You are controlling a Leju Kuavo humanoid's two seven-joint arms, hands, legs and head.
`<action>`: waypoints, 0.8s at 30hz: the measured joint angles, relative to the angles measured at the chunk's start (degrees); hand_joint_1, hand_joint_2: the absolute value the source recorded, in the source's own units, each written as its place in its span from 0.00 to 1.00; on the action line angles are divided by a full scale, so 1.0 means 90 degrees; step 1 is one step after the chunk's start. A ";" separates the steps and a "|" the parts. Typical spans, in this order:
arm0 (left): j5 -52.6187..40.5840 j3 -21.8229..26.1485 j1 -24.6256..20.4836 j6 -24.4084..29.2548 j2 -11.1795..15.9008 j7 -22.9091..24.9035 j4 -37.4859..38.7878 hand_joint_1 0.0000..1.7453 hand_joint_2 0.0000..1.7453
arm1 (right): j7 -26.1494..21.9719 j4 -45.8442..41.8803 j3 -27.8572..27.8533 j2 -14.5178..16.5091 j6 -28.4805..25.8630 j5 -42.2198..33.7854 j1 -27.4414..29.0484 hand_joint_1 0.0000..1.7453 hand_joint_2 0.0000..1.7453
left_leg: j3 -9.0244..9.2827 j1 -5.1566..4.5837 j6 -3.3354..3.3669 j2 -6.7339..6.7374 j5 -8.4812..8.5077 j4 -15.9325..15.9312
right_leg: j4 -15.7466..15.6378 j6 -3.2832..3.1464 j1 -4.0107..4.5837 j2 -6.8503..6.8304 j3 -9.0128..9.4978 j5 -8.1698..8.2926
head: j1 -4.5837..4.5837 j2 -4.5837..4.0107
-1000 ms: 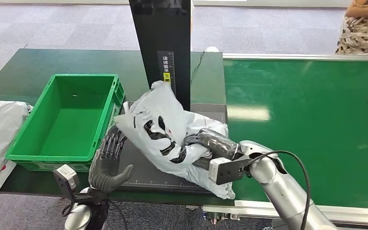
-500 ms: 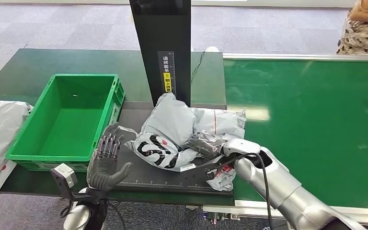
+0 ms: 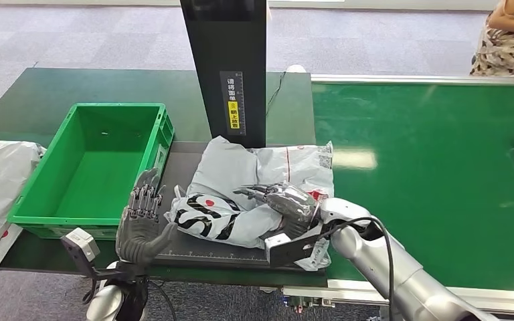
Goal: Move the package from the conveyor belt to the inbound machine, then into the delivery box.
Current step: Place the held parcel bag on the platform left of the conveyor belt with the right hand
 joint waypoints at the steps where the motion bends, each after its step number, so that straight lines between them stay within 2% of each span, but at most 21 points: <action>1: 0.0009 0.0000 0.0001 0.0007 0.0000 -0.0010 -0.0012 0.00 1.00 | -0.0087 -0.0100 -0.0085 0.0000 -0.0021 -0.0081 0.0060 0.00 1.00 | 0.0000 0.0000 0.0000 0.0000 0.0000 0.0000 | 0.0000 0.0000 0.0000 0.0000 0.0000 0.0000 | 0.0000 0.0000; 7: -0.0303 -0.0015 0.0018 0.0012 0.0009 -0.0165 -0.0112 0.00 1.00 | -0.0338 -0.0818 -0.0750 0.0000 -0.0133 -0.0793 0.0481 0.00 1.00 | -0.0001 0.0000 0.0000 -0.0001 0.0000 0.0000 | -0.0001 0.0001 0.0000 -0.0001 0.0000 -0.0001 | 0.0001 0.0000; 11: -0.0754 -0.0098 0.0018 -0.0041 0.0027 -0.0172 -0.0138 0.00 1.00 | -0.0337 -0.1282 -0.1429 0.0001 -0.0143 -0.1354 0.0794 0.00 1.00 | -0.0001 -0.0001 0.0000 -0.0002 0.0000 0.0000 | -0.0003 0.0001 -0.0001 -0.0002 0.0001 -0.0001 | 0.0001 0.0000; 16: -0.1365 -0.0292 -0.0022 -0.0278 0.0059 -0.0042 -0.0129 0.00 1.00 | -0.0344 -0.1793 -0.2339 0.0073 -0.0180 -0.1509 0.1397 0.00 1.00 | -0.0001 -0.0002 0.0001 -0.0003 -0.0002 0.0001 | -0.0005 0.0001 -0.0001 -0.0003 0.0000 -0.0001 | 0.0000 0.0000; 21: -0.2142 -0.0558 -0.0363 -0.0314 0.0084 0.0092 0.0097 0.00 1.00 | -0.0268 -0.2214 -0.3076 0.0223 -0.0129 -0.1603 0.2051 0.00 1.00 | -0.0002 -0.0001 0.0001 -0.0007 -0.0002 0.0000 | -0.0004 0.0001 -0.0001 -0.0007 -0.0001 -0.0001 | 0.0001 0.0000; 24: -0.2767 -0.0769 -0.0719 -0.0126 0.0103 0.0274 0.0435 0.00 1.00 | -0.0181 -0.2389 -0.3401 0.0313 0.0052 -0.1730 0.2325 0.00 1.00 | -0.0001 -0.0001 0.0001 -0.0006 -0.0002 0.0000 | -0.0004 0.0001 -0.0001 -0.0007 -0.0001 -0.0001 | 0.0001 0.0000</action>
